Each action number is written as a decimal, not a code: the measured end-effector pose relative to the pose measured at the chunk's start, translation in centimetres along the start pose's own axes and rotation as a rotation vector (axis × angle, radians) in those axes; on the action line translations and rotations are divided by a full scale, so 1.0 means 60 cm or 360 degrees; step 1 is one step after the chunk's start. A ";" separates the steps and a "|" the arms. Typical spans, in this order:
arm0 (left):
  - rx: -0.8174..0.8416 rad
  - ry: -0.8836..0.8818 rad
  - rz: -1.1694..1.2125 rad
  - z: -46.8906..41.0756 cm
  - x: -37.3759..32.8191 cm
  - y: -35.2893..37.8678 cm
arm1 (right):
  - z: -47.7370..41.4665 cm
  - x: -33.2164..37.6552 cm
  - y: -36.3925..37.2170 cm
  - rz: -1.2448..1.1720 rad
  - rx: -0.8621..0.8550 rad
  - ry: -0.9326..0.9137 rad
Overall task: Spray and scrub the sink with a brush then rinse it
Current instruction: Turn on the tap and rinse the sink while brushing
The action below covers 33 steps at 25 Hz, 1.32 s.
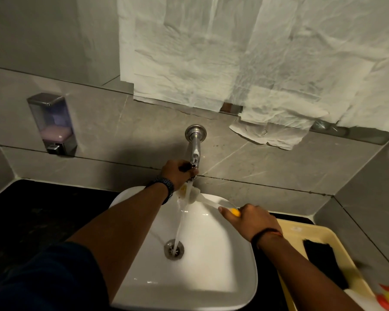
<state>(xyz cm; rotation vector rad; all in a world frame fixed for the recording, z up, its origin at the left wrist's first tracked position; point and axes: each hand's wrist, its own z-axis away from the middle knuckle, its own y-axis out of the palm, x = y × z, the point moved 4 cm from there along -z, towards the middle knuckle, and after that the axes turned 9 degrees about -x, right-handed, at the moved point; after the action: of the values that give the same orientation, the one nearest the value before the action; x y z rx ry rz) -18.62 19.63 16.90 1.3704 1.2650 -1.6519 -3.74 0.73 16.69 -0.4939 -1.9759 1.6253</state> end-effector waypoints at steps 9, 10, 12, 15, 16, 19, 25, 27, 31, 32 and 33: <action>-0.0415 0.0066 -0.0429 -0.001 -0.001 0.010 | 0.036 -0.041 0.022 -0.0954 0.0807 0.0764; -0.0458 0.0084 -0.0506 -0.002 -0.003 0.012 | 0.038 -0.041 0.019 -0.0952 0.0800 0.0743; -0.0464 0.0098 -0.0581 -0.005 -0.008 0.013 | 0.034 -0.041 0.013 -0.0960 0.0748 0.0692; -0.0497 0.0472 -0.0856 -0.012 -0.023 0.013 | 0.030 -0.041 -0.004 -0.0423 0.0390 0.0239; -0.0486 0.0710 -0.1023 -0.012 -0.029 0.016 | 0.029 -0.041 -0.007 0.0002 0.0191 -0.0025; -0.0267 0.1166 -0.1344 -0.008 -0.037 0.025 | 0.039 -0.036 -0.002 0.0605 -0.0093 -0.0509; -0.0139 0.1257 -0.1327 -0.002 -0.030 0.024 | 0.038 -0.059 0.009 0.0619 -0.0174 -0.0561; -0.0110 0.1262 -0.1336 -0.001 -0.029 0.025 | 0.036 -0.056 0.011 0.0642 -0.0194 -0.0565; -0.0077 0.1285 -0.1336 -0.005 -0.029 0.024 | 0.029 -0.053 0.008 0.0626 -0.0238 -0.0526; -0.0078 0.1287 -0.1341 -0.004 -0.028 0.024 | 0.029 -0.051 0.011 0.0633 -0.0248 -0.0545; -0.0082 0.1291 -0.1347 -0.005 -0.028 0.024 | 0.029 -0.047 0.015 0.0648 -0.0257 -0.0576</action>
<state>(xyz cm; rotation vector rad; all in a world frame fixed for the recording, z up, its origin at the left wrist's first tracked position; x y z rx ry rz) -16.78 19.23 18.14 1.6605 2.6110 -1.5377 -2.57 -2.10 15.11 -0.7468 -2.4067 1.9151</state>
